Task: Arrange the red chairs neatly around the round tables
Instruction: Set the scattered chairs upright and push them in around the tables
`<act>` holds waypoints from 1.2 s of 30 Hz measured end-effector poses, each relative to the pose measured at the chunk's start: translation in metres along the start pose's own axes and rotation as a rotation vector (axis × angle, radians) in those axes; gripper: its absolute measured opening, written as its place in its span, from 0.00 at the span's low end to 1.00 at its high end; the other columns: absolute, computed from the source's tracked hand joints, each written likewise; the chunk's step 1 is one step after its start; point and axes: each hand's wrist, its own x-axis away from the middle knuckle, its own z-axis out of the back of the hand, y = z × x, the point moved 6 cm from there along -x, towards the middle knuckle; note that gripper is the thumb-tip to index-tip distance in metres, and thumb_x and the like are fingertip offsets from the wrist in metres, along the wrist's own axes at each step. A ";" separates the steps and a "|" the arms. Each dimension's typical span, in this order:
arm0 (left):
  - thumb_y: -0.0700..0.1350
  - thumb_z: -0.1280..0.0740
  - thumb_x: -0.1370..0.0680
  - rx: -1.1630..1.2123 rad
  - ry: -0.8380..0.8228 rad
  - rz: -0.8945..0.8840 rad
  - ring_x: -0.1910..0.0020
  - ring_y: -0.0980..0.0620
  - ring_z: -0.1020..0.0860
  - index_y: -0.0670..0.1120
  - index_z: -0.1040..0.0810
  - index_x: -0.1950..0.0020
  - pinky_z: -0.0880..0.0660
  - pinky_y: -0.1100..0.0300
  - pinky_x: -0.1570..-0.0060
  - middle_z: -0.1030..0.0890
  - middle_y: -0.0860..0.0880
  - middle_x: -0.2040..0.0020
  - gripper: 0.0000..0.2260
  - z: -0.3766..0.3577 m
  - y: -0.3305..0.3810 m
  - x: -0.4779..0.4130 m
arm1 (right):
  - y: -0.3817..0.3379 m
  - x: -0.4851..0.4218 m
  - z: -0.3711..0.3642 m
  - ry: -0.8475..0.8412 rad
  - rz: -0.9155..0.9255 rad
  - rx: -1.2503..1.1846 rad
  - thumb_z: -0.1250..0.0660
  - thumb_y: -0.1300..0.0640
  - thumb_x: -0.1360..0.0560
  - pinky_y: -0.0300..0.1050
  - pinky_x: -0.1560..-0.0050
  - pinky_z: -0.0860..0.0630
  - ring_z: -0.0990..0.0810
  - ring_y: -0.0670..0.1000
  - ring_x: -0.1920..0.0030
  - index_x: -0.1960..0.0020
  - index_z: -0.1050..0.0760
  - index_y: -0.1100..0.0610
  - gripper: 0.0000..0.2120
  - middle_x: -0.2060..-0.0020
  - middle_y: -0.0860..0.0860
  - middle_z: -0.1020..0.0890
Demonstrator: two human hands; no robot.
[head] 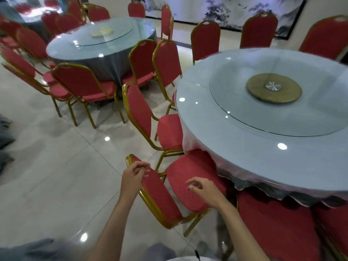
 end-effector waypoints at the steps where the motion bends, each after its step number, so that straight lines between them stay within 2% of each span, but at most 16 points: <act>1: 0.30 0.37 0.19 0.004 -0.005 0.001 0.53 0.51 0.15 0.45 0.16 0.49 0.16 0.52 0.50 0.14 0.49 0.53 0.14 0.001 -0.003 -0.010 | -0.002 -0.004 0.000 0.011 -0.013 0.000 0.32 0.51 0.19 0.38 0.45 0.20 0.17 0.36 0.50 0.44 0.17 0.43 0.07 0.53 0.39 0.14; 5: 0.30 0.37 0.20 0.007 -0.043 0.001 0.52 0.52 0.15 0.46 0.15 0.50 0.17 0.51 0.48 0.14 0.49 0.52 0.15 0.005 -0.017 -0.059 | -0.008 -0.021 -0.002 0.077 -0.083 -0.025 0.32 0.51 0.19 0.36 0.45 0.22 0.18 0.35 0.49 0.43 0.17 0.43 0.08 0.53 0.39 0.13; 8: 0.30 0.37 0.20 -0.061 -0.133 -0.017 0.54 0.56 0.15 0.48 0.15 0.51 0.17 0.54 0.48 0.14 0.51 0.53 0.15 0.008 -0.029 -0.090 | -0.012 -0.031 -0.010 0.157 -0.146 -0.068 0.31 0.51 0.20 0.38 0.43 0.21 0.17 0.36 0.48 0.43 0.17 0.43 0.08 0.52 0.38 0.14; 10: 0.31 0.36 0.20 -0.097 -0.220 -0.039 0.53 0.56 0.15 0.49 0.15 0.52 0.18 0.53 0.48 0.14 0.51 0.53 0.15 0.010 -0.039 -0.108 | -0.018 -0.036 -0.022 0.215 -0.189 -0.098 0.31 0.51 0.20 0.39 0.42 0.21 0.17 0.36 0.48 0.43 0.17 0.43 0.08 0.51 0.38 0.14; 14: 0.32 0.34 0.21 -0.120 -0.308 -0.048 0.53 0.55 0.16 0.50 0.15 0.54 0.18 0.55 0.48 0.14 0.53 0.56 0.14 0.013 -0.060 -0.128 | -0.035 -0.040 -0.076 0.229 -0.247 -0.132 0.32 0.51 0.19 0.34 0.45 0.23 0.18 0.36 0.47 0.42 0.17 0.45 0.08 0.49 0.38 0.14; 16: 0.34 0.33 0.21 -0.131 -0.352 -0.041 0.52 0.58 0.17 0.51 0.15 0.54 0.20 0.60 0.48 0.14 0.54 0.55 0.13 0.010 -0.063 -0.133 | -0.044 -0.044 -0.112 0.232 -0.263 -0.148 0.32 0.50 0.18 0.31 0.45 0.25 0.19 0.34 0.46 0.41 0.18 0.44 0.08 0.47 0.36 0.15; 18: 0.35 0.33 0.21 -0.163 -0.409 -0.058 0.52 0.62 0.18 0.52 0.16 0.54 0.23 0.66 0.50 0.14 0.56 0.55 0.12 0.008 -0.065 -0.134 | -0.051 -0.048 -0.144 0.237 -0.270 -0.144 0.32 0.48 0.19 0.31 0.43 0.26 0.20 0.33 0.44 0.40 0.18 0.41 0.09 0.46 0.34 0.16; 21: 0.39 0.33 0.21 -0.294 -0.501 -0.132 0.54 0.66 0.20 0.55 0.17 0.54 0.26 0.66 0.55 0.16 0.60 0.56 0.11 0.004 -0.067 -0.131 | -0.063 -0.051 -0.169 0.265 -0.281 -0.148 0.33 0.44 0.19 0.33 0.41 0.27 0.22 0.33 0.42 0.40 0.20 0.39 0.09 0.44 0.34 0.17; 22: 0.41 0.32 0.21 -0.356 -0.510 -0.173 0.55 0.65 0.21 0.56 0.17 0.54 0.25 0.65 0.56 0.17 0.61 0.57 0.10 0.002 -0.068 -0.128 | -0.067 -0.050 -0.171 0.275 -0.294 -0.187 0.32 0.41 0.20 0.33 0.42 0.27 0.21 0.34 0.42 0.39 0.20 0.39 0.11 0.43 0.35 0.17; 24: 0.43 0.33 0.22 -0.472 -0.497 -0.265 0.60 0.62 0.21 0.56 0.19 0.56 0.21 0.57 0.58 0.19 0.61 0.60 0.08 -0.001 -0.071 -0.124 | -0.072 -0.045 -0.174 0.248 -0.329 -0.296 0.29 0.34 0.25 0.34 0.45 0.25 0.20 0.37 0.41 0.35 0.22 0.40 0.21 0.42 0.36 0.18; 26: 0.46 0.34 0.22 -0.519 -0.443 -0.268 0.65 0.57 0.22 0.54 0.21 0.60 0.21 0.49 0.62 0.21 0.58 0.66 0.07 -0.002 -0.073 -0.123 | -0.073 -0.037 -0.182 0.144 -0.322 -0.205 0.25 0.30 0.32 0.32 0.42 0.27 0.23 0.36 0.38 0.29 0.27 0.38 0.33 0.37 0.35 0.23; 28: 0.47 0.34 0.22 -0.519 -0.395 -0.245 0.67 0.54 0.23 0.53 0.23 0.61 0.21 0.50 0.64 0.23 0.57 0.69 0.08 -0.001 -0.073 -0.124 | -0.069 -0.029 -0.186 0.103 -0.299 -0.012 0.24 0.33 0.31 0.33 0.35 0.30 0.29 0.34 0.34 0.26 0.32 0.35 0.37 0.34 0.33 0.28; 30: 0.48 0.34 0.22 -0.506 -0.369 -0.246 0.68 0.53 0.24 0.53 0.23 0.61 0.21 0.50 0.65 0.24 0.57 0.70 0.08 0.000 -0.070 -0.124 | -0.063 -0.024 -0.185 0.175 -0.288 0.085 0.25 0.43 0.28 0.34 0.34 0.30 0.30 0.34 0.34 0.27 0.33 0.30 0.33 0.34 0.30 0.29; 33: 0.48 0.34 0.21 -0.502 -0.359 -0.231 0.69 0.53 0.24 0.53 0.25 0.62 0.22 0.50 0.66 0.25 0.57 0.71 0.09 -0.003 -0.075 -0.126 | -0.060 -0.020 -0.184 0.277 -0.288 0.215 0.27 0.48 0.25 0.22 0.43 0.35 0.31 0.25 0.41 0.35 0.35 0.18 0.31 0.41 0.22 0.29; 34: 0.48 0.34 0.21 -0.508 -0.364 -0.238 0.69 0.53 0.24 0.53 0.25 0.62 0.22 0.49 0.66 0.25 0.56 0.71 0.09 -0.005 -0.075 -0.125 | -0.062 -0.018 -0.182 0.306 -0.282 0.247 0.28 0.48 0.25 0.20 0.45 0.37 0.32 0.23 0.42 0.37 0.37 0.16 0.31 0.44 0.19 0.30; 36: 0.48 0.34 0.22 -0.511 -0.375 -0.248 0.69 0.52 0.24 0.53 0.26 0.63 0.22 0.50 0.67 0.26 0.56 0.71 0.10 -0.010 -0.075 -0.124 | -0.064 -0.014 -0.180 0.349 -0.281 0.225 0.28 0.49 0.26 0.21 0.44 0.34 0.29 0.23 0.42 0.35 0.33 0.19 0.30 0.44 0.19 0.28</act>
